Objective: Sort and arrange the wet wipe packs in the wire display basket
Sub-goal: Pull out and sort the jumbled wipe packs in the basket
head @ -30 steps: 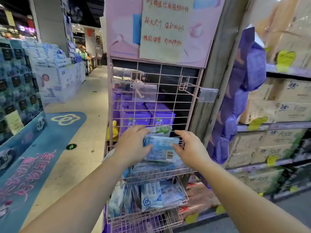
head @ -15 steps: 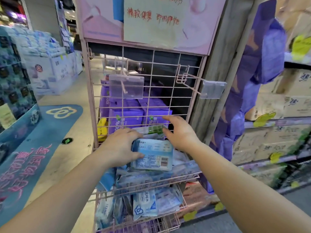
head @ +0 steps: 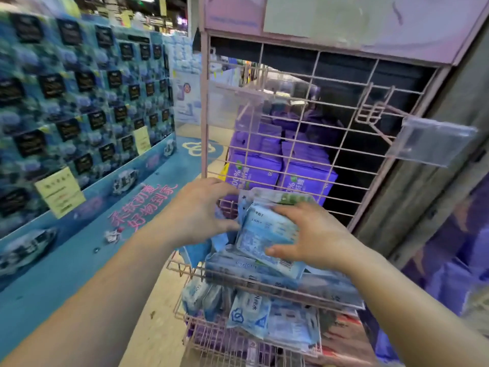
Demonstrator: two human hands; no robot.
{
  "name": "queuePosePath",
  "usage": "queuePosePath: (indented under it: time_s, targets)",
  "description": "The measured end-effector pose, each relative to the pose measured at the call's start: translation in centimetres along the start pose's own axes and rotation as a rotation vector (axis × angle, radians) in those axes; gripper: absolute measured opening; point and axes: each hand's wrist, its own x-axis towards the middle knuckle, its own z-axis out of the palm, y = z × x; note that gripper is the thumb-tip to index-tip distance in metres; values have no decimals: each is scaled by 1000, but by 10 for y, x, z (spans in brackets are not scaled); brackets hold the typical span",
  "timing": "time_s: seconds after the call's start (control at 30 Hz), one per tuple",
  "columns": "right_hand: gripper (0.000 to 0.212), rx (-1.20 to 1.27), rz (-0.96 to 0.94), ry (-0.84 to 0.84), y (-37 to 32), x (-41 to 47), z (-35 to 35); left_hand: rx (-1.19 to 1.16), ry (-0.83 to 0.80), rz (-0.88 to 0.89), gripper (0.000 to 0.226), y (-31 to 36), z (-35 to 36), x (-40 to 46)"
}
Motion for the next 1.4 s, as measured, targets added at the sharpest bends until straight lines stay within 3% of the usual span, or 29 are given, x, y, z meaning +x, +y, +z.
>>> queuePosePath:
  time_s: [0.1,0.23,0.33,0.5,0.63,0.8,0.97,1.03,1.2,1.4]
  targets:
    - [97,101,12,-30,5,-3,10,-90,58,-167,70,-14,-2,-24]
    - [85,222,48,1,10,-8,10,-128,-39,-303,103,-20,8,-45]
    - [69,439,92,44,23,-15,9,-173,-100,-354,112,-24,17,-53]
    - [60,582,187,174,55,-30,-2,-236,-4,-312,94,-23,21,-45]
    - [59,431,207,267,79,-42,-15,-297,31,-336,79,-24,28,-35]
    - [52,373,214,200,96,-48,-5,-280,29,-363,79,-25,33,-28]
    - [73,210,309,192,95,-46,-3,-258,43,-335,82,-18,33,-24]
    - [77,129,336,285,80,-46,-6,-270,35,-323,84,-18,32,-25]
    - [40,216,159,596,21,-43,-2,-296,3,-306,82,-27,29,-27]
    - [23,451,99,505,-19,-36,8,-311,-25,-314,91,-55,17,-45]
